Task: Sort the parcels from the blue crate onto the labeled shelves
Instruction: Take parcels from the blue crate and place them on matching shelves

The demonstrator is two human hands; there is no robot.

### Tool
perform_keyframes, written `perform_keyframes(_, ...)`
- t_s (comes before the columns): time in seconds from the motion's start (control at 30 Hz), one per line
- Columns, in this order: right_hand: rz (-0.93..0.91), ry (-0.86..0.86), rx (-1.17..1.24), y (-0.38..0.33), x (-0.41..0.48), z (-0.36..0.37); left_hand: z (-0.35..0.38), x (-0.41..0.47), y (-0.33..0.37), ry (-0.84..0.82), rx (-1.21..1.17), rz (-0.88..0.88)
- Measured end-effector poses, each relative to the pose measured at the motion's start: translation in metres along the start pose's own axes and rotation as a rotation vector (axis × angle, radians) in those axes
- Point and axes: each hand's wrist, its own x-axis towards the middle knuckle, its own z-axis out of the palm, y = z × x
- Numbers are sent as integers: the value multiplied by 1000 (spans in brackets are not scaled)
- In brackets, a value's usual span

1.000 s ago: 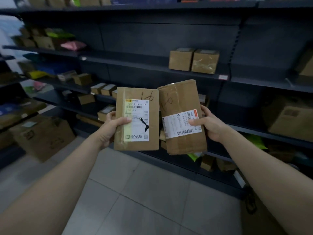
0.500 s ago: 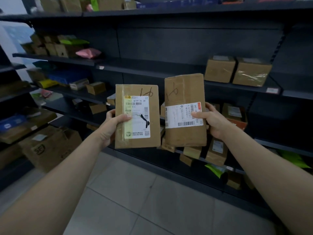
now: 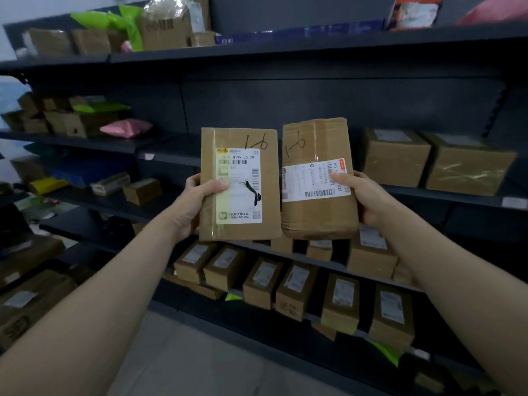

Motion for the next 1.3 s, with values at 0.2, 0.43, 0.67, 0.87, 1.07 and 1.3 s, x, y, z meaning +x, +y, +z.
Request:
perform_keyframes(0.2,3,-2,47,-40,84,-8,13,103,24,-9,1,10)
perform_keyframes(0.43,43,56,36,-51,155,-1,13,197,46,-131,84,-89)
perform_keyframes(0.67,76,159,-37,-64,194,11,9,278,63,-312,198,-196)
perform_keyframes(0.87,183,290,-206,-75,222,33,-6,328,75,-409,301,-238)
perform_keyframes(1.07,231,375,-143,-70,238,40,-6,361,78,-427,321,-317)
perform_keyframes(1.3,51,613,-377,-76,241,49,2,383,87,-263,608,-133)
